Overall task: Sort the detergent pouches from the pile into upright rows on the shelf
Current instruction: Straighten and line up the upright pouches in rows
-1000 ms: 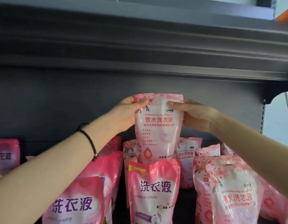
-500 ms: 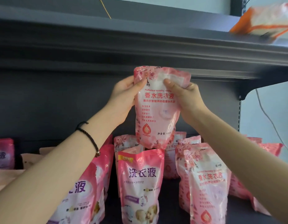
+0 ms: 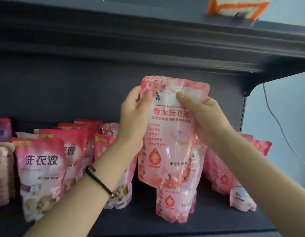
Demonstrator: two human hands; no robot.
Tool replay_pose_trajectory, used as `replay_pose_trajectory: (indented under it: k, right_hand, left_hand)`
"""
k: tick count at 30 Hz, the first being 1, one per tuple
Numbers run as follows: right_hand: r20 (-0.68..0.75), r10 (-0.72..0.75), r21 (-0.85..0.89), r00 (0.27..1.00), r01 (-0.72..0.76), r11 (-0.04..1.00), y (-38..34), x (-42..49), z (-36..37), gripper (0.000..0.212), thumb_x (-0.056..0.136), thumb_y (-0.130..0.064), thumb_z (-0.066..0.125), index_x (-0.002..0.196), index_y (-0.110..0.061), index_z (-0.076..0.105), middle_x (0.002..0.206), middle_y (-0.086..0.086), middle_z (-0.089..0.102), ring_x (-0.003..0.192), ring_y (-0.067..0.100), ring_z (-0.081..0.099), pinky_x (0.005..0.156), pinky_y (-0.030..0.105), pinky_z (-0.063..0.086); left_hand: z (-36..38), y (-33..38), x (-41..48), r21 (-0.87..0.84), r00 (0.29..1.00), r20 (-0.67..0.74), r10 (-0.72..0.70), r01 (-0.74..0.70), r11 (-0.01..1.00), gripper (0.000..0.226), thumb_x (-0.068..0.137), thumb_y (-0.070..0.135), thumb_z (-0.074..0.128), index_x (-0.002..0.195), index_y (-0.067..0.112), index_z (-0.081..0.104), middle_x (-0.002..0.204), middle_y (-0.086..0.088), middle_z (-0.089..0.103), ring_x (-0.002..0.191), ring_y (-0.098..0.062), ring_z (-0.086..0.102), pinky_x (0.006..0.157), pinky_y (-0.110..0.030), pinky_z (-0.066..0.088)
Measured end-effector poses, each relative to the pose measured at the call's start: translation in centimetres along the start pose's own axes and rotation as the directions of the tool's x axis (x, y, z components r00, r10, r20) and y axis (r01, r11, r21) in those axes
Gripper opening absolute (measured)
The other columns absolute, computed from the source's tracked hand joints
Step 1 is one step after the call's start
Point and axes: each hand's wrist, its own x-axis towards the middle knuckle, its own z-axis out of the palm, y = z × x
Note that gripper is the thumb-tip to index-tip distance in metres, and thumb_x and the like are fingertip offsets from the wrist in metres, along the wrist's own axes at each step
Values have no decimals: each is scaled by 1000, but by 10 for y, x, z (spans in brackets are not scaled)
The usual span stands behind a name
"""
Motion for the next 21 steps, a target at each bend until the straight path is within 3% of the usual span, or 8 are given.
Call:
replay_pose_trajectory:
  k: [4, 11, 14, 16, 19, 21]
  right_hand:
    - [-3, 15, -28, 1000, -15, 1000, 32, -26, -31, 15, 85, -18, 71, 93, -5, 72, 90, 14, 75, 82, 29, 74, 64, 37, 60]
    - [-87, 30, -69, 996, -36, 997, 71, -39, -52, 11, 85, -15, 71, 90, -5, 73, 84, 11, 76, 77, 25, 74, 59, 31, 59]
    - [-123, 2, -127, 992, -18, 992, 78, -40, -53, 11, 84, -17, 72, 91, -8, 73, 84, 8, 76, 77, 24, 74, 62, 34, 60]
    - [-172, -61, -175, 983, 31, 984, 83, -44, -51, 9, 82, -19, 75, 89, -14, 71, 83, 4, 76, 76, 20, 74, 64, 36, 61]
    - [-267, -203, -246, 942, 137, 960, 99, -58, -49, 11, 81, -24, 76, 82, -24, 65, 81, -3, 72, 74, 12, 71, 64, 33, 60]
    - [-336, -298, -346, 893, 177, 921, 111, -67, -47, 15, 81, -29, 74, 79, -24, 60, 84, -6, 64, 82, 13, 64, 72, 36, 57]
  left_hand:
    - [16, -31, -43, 14, 997, -76, -26, 27, 1000, 15, 97, 34, 53, 100, 26, 65, 92, -3, 73, 84, -22, 71, 71, -38, 60]
    - [30, -70, -76, 67, 979, -191, -78, 92, 993, 17, 95, 41, 53, 106, 34, 65, 102, 2, 72, 98, -20, 69, 88, -53, 53]
    - [32, -78, -80, 83, 969, -238, -67, 89, 993, 14, 95, 40, 53, 95, 48, 65, 99, 9, 72, 95, -13, 69, 85, -46, 56]
    - [32, -84, -85, 87, 964, -262, -40, 65, 994, 14, 96, 39, 53, 97, 45, 65, 98, 10, 72, 94, -10, 69, 82, -39, 57]
    - [34, -88, -98, 94, 961, -278, 3, 24, 995, 24, 98, 35, 51, 91, 55, 64, 94, 24, 70, 89, 6, 66, 69, -13, 52]
    - [35, -95, -107, 74, 954, -301, 3, 21, 997, 23, 96, 37, 51, 92, 54, 65, 98, 21, 71, 93, 4, 66, 73, -14, 52]
